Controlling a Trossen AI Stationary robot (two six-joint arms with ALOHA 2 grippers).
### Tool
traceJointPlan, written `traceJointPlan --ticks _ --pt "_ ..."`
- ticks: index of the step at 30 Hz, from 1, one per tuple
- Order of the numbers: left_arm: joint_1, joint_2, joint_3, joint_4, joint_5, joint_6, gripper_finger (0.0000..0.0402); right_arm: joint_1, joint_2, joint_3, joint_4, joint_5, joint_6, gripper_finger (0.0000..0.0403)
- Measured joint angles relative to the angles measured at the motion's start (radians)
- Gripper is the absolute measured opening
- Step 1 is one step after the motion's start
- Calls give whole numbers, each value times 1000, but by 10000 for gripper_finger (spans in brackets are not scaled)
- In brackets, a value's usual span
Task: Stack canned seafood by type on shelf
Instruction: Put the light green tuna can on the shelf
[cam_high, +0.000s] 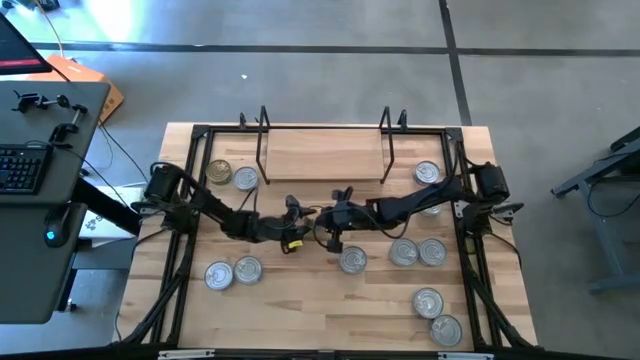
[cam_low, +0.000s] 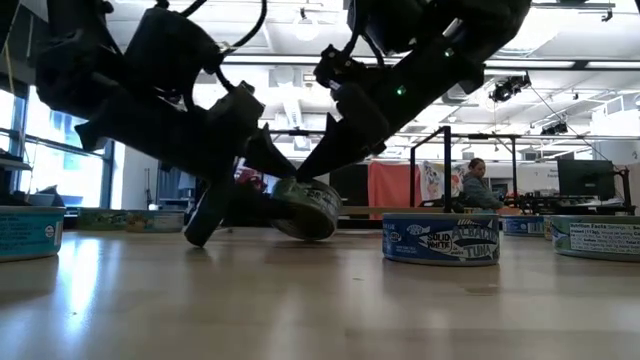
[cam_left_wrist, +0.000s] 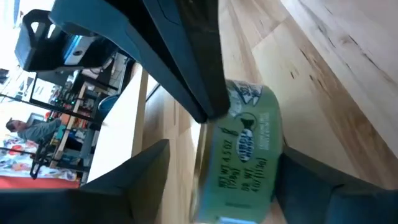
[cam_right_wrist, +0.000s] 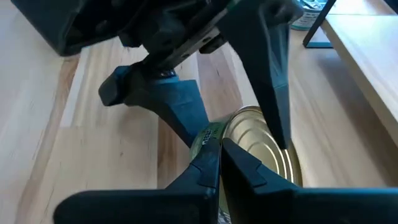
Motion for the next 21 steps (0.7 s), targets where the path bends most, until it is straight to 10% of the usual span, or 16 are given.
traceJointPlan --ticks 7,21 --pt "1 -7 1 -21 14 -58 120 3 -40 0 -24 -3 -1 39" --pt "11 -6 -1 -6 99 -183 117 91 -48 1 -162 252 -321 255"
